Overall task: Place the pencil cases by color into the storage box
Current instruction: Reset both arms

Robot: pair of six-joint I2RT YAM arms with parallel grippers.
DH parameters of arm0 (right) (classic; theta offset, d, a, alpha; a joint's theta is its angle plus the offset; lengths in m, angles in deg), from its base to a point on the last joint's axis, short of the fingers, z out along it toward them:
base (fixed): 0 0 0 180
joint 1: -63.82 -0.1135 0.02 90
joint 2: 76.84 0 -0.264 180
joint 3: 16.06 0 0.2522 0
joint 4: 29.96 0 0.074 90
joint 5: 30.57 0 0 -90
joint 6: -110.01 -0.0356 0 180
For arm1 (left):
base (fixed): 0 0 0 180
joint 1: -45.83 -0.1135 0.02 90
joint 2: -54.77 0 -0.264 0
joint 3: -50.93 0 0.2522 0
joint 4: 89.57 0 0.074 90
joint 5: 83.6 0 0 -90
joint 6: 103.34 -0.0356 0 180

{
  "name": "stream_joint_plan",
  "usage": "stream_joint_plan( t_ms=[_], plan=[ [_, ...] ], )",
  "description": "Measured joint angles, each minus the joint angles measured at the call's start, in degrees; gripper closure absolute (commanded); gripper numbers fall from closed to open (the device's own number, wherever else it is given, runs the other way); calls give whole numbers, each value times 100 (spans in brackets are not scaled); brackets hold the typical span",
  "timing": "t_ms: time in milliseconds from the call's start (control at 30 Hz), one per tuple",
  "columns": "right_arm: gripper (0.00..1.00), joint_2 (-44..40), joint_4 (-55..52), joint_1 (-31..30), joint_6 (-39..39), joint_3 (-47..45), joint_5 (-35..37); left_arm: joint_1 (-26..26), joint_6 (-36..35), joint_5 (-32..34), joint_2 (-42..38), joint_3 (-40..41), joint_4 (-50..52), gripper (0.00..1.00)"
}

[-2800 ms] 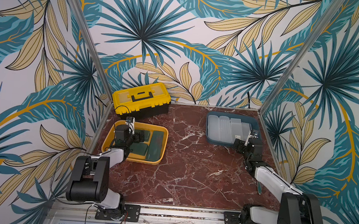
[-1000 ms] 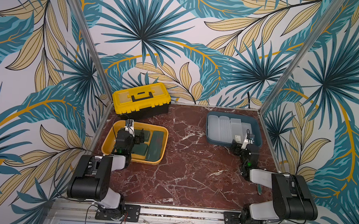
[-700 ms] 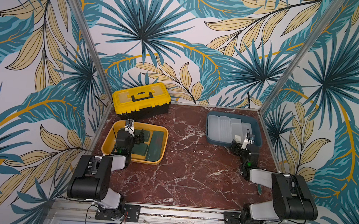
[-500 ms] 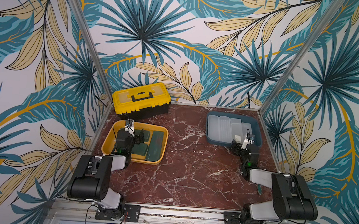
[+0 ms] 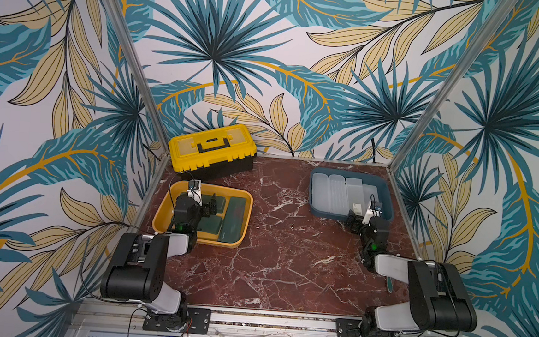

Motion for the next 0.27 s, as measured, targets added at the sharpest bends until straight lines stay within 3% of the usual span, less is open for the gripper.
stream_joint_plan(
  t_ms=[267],
  plan=[
    [1,15,0,-2,42,24,-11,0,2,0,0,0,0,1]
  ],
)
